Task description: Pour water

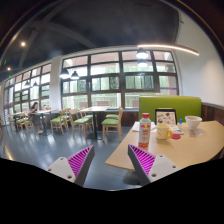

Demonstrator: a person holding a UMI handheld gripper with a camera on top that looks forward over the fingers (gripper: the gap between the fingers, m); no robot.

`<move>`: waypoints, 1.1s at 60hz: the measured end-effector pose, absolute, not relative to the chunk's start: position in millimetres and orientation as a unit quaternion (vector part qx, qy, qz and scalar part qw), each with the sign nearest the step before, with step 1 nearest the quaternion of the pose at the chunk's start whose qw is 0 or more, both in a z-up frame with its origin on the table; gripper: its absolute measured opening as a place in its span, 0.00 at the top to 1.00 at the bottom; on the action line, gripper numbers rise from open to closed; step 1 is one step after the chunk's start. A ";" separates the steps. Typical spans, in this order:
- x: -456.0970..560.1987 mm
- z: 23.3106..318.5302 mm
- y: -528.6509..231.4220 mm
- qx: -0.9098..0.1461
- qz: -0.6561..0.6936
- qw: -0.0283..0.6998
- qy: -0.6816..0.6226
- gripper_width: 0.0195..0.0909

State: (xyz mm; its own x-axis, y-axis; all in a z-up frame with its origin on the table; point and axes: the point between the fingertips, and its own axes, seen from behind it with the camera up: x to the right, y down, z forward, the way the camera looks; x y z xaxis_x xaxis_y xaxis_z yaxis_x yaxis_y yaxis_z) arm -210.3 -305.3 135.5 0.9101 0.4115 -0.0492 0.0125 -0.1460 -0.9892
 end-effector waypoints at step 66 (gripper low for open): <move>-143.3 99.8 45.3 -0.725 -0.014 0.687 -0.049 0.51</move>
